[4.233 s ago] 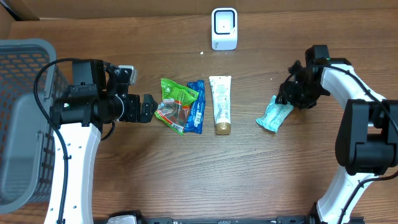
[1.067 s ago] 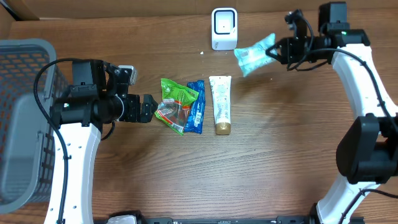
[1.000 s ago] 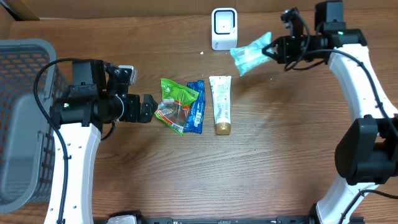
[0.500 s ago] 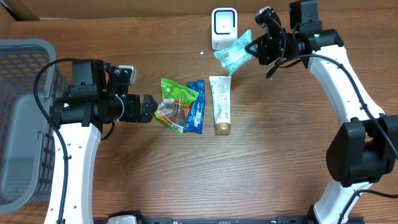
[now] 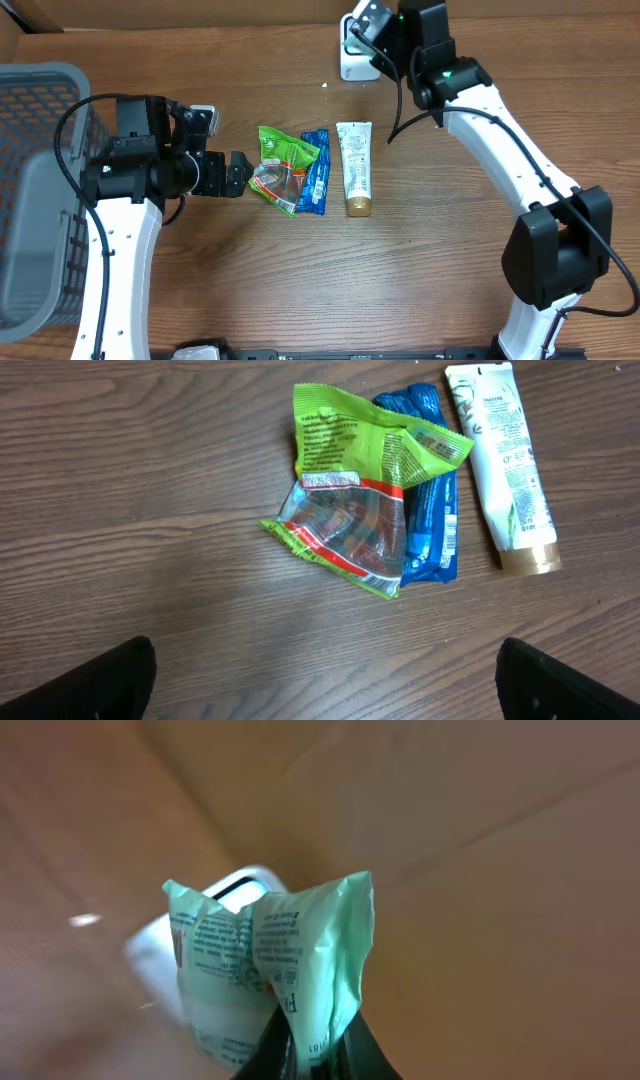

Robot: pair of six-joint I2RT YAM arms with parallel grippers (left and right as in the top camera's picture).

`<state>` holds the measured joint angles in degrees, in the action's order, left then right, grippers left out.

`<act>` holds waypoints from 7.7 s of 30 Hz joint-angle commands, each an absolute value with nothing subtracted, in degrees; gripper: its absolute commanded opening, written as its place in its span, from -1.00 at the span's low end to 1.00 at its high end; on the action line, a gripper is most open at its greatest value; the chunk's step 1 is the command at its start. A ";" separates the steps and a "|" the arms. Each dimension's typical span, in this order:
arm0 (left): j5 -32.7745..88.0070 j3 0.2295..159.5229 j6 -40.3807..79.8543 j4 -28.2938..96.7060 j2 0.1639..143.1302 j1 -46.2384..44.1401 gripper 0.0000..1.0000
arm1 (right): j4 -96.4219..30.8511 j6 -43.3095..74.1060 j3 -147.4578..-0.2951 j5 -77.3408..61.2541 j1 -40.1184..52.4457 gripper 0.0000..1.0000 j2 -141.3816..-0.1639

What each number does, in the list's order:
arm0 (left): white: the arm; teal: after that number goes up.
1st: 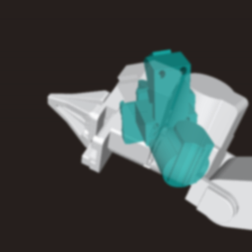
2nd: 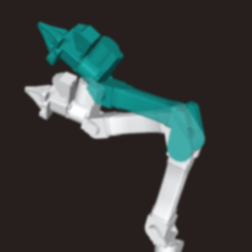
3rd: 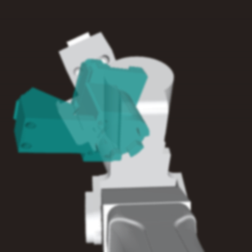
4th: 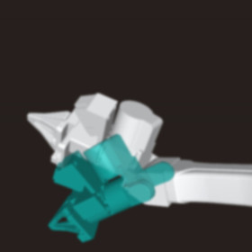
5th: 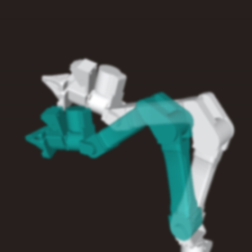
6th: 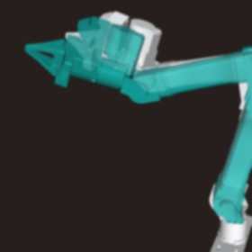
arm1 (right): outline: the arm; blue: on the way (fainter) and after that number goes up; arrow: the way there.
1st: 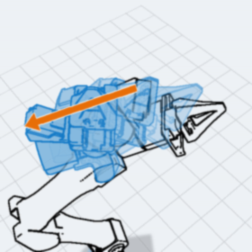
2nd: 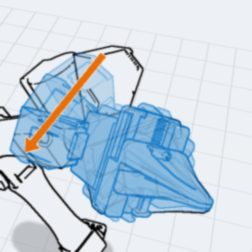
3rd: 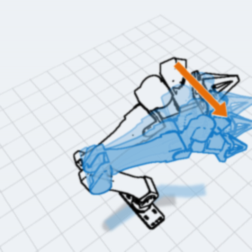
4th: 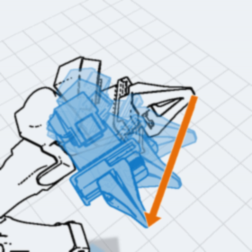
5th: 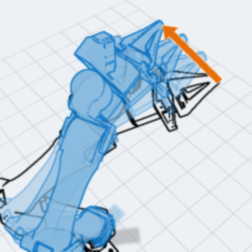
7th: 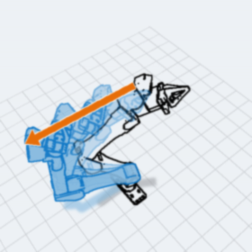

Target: Scan the item barcode

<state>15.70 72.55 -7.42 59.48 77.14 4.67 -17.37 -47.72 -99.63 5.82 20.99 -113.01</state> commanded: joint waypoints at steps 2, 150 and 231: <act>16.36 72.51 -6.61 59.31 77.19 4.47 0.99 | -9.52 -56.38 -101.30 9.63 20.62 -0.92 -114.91; 16.36 72.51 -6.61 59.31 77.19 4.47 0.99 | -48.51 5.89 -80.36 -34.79 -16.47 0.97 -100.14; 16.36 72.51 -6.61 59.31 77.19 4.47 0.99 | -66.70 12.03 -78.30 -19.18 10.07 0.37 -110.08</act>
<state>15.73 72.55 -7.42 59.51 77.14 4.69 -68.14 9.08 -81.08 -17.85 9.04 -109.51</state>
